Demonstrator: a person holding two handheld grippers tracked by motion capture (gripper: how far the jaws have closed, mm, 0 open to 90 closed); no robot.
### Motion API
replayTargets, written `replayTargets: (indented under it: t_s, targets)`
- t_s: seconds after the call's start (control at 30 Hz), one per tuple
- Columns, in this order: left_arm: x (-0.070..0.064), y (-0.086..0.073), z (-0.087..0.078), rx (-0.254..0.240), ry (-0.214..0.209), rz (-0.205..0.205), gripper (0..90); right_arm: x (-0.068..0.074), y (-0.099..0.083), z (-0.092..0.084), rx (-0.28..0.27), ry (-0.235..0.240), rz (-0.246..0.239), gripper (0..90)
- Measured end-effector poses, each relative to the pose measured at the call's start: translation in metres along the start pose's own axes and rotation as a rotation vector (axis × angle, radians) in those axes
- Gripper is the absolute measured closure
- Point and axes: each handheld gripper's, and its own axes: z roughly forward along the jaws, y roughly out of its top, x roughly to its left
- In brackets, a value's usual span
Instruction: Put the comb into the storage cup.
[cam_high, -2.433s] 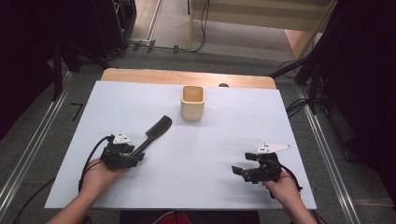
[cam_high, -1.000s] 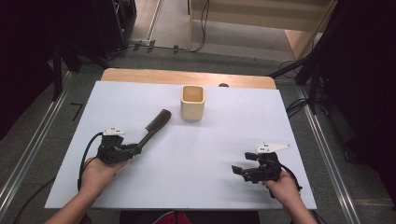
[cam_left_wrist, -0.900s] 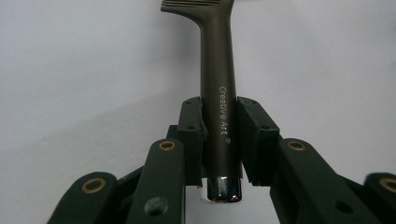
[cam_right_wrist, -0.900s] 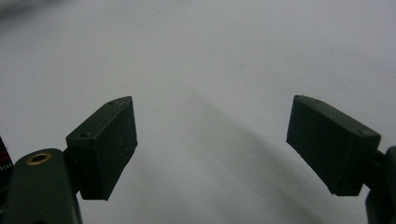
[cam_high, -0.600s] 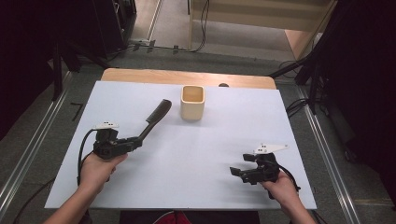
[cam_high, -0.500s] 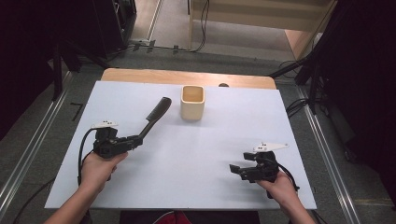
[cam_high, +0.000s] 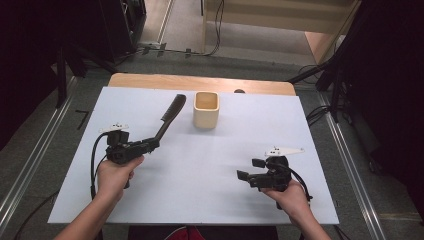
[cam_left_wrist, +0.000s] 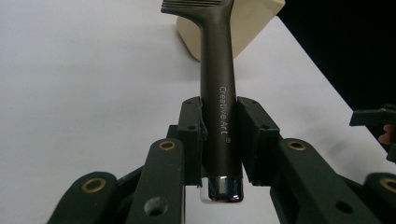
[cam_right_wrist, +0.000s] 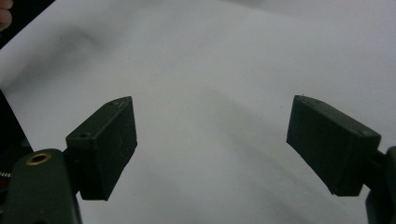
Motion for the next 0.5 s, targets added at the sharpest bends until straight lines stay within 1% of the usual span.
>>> replayTargets:
  t_s: [0.03,0.13,0.2,0.23,0.27,0.3,0.37,0.4,0.43,0.47,0.5]
  targets:
    - [-0.001,0.0,0.001,-0.008,-0.001,-0.005,73.7,0.002,0.003,0.001,-0.004,0.007,0.011,14.6]
    - [-0.005,0.001,0.004,-0.033,-0.006,-0.016,73.7,0.005,0.006,0.003,-0.011,0.007,0.013,14.8]
    - [-0.008,0.002,0.005,-0.058,-0.007,-0.022,73.7,0.008,0.009,0.005,-0.012,0.005,0.009,15.0]
    - [-0.01,0.002,0.005,-0.081,-0.011,-0.029,73.7,0.011,0.012,0.007,-0.017,0.01,0.005,15.0]
    - [-0.01,0.002,0.005,-0.081,-0.011,-0.029,73.7,0.012,0.014,0.008,-0.018,0.012,0.008,15.0]
    - [-0.012,0.002,0.005,-0.093,-0.012,-0.033,73.7,0.013,0.016,0.009,-0.014,0.013,0.015,15.1]
    - [-0.015,0.002,0.005,-0.126,-0.016,-0.029,73.7,0.015,0.019,0.01,-0.01,0.013,0.026,15.2]
    - [-0.015,0.002,0.005,-0.126,-0.016,-0.029,73.7,0.015,0.019,0.01,-0.01,0.013,0.026,15.2]
    - [-0.018,0.003,0.005,-0.147,-0.02,-0.027,73.7,0.017,0.021,0.011,-0.017,0.016,0.025,15.2]
    - [-0.018,0.003,0.005,-0.147,-0.02,-0.027,73.7,0.017,0.021,0.011,-0.017,0.016,0.025,15.2]
    - [-0.02,0.003,0.005,-0.166,-0.025,-0.026,73.7,0.019,0.024,0.012,-0.023,0.013,0.032,15.3]
